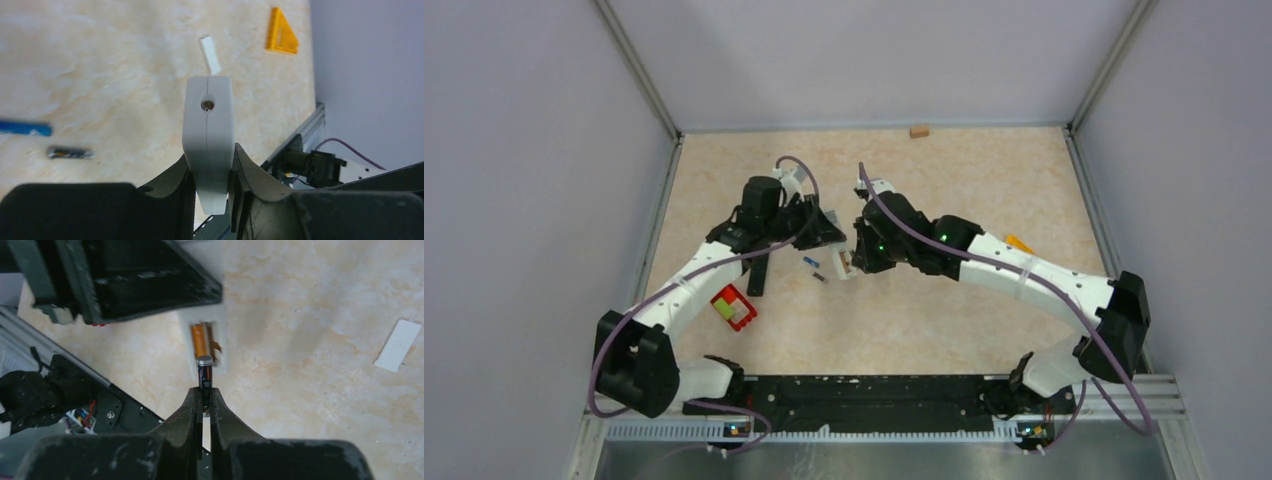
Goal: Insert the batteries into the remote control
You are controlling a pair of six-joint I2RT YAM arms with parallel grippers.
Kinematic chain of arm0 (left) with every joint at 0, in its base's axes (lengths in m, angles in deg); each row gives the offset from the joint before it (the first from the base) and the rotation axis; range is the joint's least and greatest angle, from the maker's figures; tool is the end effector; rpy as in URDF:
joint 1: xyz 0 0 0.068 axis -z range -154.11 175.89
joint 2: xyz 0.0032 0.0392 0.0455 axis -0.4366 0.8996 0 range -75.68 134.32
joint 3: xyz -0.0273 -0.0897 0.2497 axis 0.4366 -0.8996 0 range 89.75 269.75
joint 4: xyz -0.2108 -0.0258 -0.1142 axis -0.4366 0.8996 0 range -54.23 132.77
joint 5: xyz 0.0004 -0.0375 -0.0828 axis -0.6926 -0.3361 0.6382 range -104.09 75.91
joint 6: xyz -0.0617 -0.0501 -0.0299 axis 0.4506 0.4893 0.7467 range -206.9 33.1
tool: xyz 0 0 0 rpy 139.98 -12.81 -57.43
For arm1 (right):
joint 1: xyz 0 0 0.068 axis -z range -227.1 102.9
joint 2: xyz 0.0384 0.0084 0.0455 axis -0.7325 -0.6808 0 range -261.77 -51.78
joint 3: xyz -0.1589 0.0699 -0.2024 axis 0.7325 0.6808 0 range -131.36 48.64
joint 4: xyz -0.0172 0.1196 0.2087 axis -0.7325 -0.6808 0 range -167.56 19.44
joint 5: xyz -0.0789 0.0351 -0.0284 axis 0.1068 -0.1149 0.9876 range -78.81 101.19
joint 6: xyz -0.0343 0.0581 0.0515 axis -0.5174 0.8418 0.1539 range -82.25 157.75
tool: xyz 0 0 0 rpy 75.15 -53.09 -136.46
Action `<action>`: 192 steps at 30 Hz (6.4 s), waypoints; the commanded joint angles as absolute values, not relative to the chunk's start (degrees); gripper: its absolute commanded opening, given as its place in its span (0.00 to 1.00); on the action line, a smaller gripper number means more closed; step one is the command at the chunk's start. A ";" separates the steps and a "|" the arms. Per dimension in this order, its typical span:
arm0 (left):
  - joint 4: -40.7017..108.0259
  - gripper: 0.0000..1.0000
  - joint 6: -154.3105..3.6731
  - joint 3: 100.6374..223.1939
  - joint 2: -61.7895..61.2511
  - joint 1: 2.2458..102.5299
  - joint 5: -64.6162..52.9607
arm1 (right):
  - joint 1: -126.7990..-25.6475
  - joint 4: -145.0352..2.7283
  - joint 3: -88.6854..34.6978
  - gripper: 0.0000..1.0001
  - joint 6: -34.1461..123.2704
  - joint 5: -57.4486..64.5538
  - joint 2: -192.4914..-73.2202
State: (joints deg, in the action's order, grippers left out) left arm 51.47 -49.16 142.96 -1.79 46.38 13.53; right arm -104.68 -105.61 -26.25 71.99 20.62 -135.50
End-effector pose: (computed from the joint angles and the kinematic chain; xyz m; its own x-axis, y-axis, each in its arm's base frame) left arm 0.2608 -0.1344 0.2553 -0.8432 -0.2638 -0.4684 0.1818 0.6801 -0.7103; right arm 0.1862 0.2702 0.2922 -0.7402 -0.1301 -0.6597 -0.4271 0.8488 0.3117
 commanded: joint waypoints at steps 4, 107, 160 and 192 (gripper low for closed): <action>33.68 0.00 -42.37 140.40 -4.45 48.64 25.23 | -104.79 -117.50 -36.29 0.00 67.88 15.54 -136.49; 27.41 0.00 -32.95 132.58 -4.24 40.76 34.82 | -104.92 -116.87 -40.05 0.05 68.33 12.69 -138.68; 27.42 0.00 -27.45 132.60 -5.18 40.41 36.87 | -104.59 -113.15 -41.13 0.32 71.33 15.00 -139.70; 5.15 0.00 11.13 140.75 -6.36 39.43 26.71 | -102.83 -58.71 -9.04 0.93 96.26 28.78 -111.17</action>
State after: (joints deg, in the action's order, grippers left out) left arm 14.18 2.68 138.08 -6.49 39.52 28.17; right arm -103.15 -68.80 -9.12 93.49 25.28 -114.36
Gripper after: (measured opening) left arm 0.287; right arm 0.935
